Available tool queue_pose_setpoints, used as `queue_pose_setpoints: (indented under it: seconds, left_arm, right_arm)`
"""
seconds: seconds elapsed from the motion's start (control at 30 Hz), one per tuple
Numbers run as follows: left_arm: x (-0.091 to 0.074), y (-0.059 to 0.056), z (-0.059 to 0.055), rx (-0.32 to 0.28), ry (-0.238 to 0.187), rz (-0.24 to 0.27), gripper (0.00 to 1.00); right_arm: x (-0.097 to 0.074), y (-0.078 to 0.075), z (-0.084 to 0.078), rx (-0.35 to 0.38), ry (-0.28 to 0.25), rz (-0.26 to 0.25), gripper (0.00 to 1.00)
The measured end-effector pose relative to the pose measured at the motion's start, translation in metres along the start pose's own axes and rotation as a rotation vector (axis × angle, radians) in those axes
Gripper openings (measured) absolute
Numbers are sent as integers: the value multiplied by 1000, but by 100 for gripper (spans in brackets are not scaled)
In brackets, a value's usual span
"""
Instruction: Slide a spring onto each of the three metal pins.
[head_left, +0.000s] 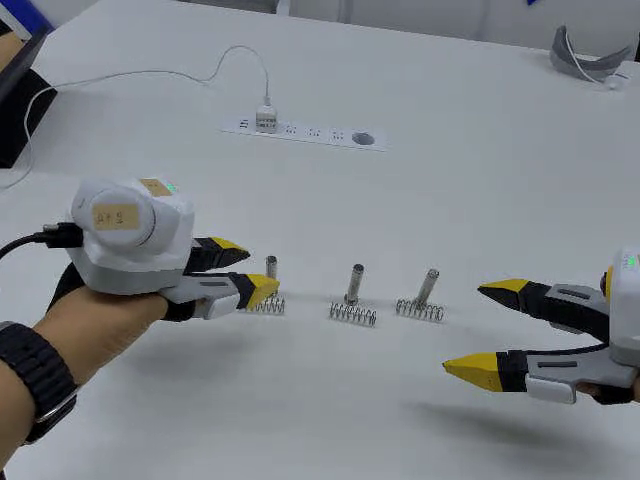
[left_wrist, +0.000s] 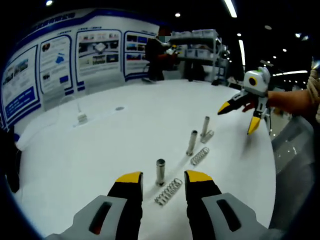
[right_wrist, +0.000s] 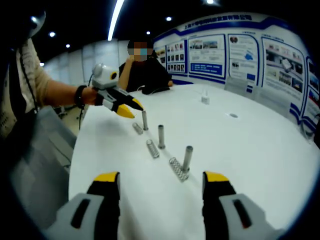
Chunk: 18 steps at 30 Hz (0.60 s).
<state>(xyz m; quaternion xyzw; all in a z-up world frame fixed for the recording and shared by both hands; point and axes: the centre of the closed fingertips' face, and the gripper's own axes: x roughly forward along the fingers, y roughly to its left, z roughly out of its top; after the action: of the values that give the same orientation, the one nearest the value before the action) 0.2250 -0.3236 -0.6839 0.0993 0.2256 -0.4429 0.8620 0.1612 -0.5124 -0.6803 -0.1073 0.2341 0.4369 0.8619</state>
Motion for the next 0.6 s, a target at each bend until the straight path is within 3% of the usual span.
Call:
queue_pose_setpoints:
  seconds: [0.23, 0.43, 0.6]
  left_arm:
    - [0, -9, -11, 88, 37, -71, 35]
    - [9, -5, -27, 156, 108, -92, 32]
    - [14, -3, -33, 177, 135, -111, 27]
  right_arm:
    - [0, 1, 1, -1, -3, 1, 68]
    - [0, 2, 2, -2, -3, 2, 68]
    - [-1, 1, 0, 3, -3, -3, 68]
